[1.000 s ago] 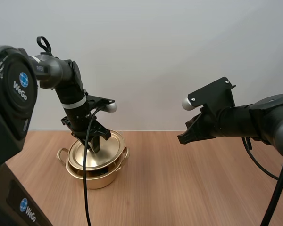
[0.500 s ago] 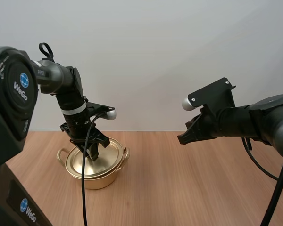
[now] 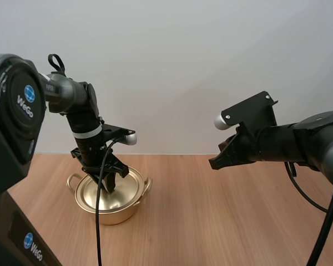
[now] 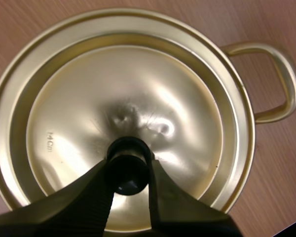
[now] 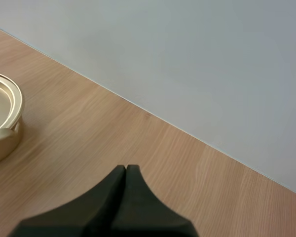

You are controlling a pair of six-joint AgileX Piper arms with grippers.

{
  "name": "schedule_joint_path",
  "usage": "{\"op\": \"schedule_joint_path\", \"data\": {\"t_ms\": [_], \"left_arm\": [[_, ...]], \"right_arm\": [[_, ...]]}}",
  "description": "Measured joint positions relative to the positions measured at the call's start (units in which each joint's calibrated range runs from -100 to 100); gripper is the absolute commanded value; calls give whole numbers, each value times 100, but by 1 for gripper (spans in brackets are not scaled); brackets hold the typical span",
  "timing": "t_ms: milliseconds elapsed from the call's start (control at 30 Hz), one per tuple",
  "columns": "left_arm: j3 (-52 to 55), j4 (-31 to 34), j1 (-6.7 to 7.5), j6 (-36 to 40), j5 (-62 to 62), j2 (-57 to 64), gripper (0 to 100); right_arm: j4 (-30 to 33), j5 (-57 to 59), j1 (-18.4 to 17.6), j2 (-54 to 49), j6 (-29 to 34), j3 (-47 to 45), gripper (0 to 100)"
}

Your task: Open the pot, put the car inside, and close it

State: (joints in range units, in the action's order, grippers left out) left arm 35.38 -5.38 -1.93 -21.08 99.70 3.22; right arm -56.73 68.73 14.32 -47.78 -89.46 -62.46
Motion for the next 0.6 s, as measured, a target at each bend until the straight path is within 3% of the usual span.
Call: {"op": "schedule_joint_path", "data": {"t_ms": [133,200,333,400,500,533,600], "left_arm": [[0,0,0,0,0,0,2],[0,0,0,0,0,0,11],[0,0,0,57,17,0,45],[0,-11,0,123,30,0,68],[16,-32,0,131,30,0,95],[16,-32,0,131,30,0,100],[-15,-20,0,131,30,0,100]], "right_arm": [[0,0,0,0,0,0,0],[0,0,0,0,32,0,0],[0,0,0,0,68,0,0],[0,0,0,0,68,0,0],[0,0,0,0,68,0,0],[0,0,0,0,68,0,0],[0,0,0,0,68,0,0]]}}
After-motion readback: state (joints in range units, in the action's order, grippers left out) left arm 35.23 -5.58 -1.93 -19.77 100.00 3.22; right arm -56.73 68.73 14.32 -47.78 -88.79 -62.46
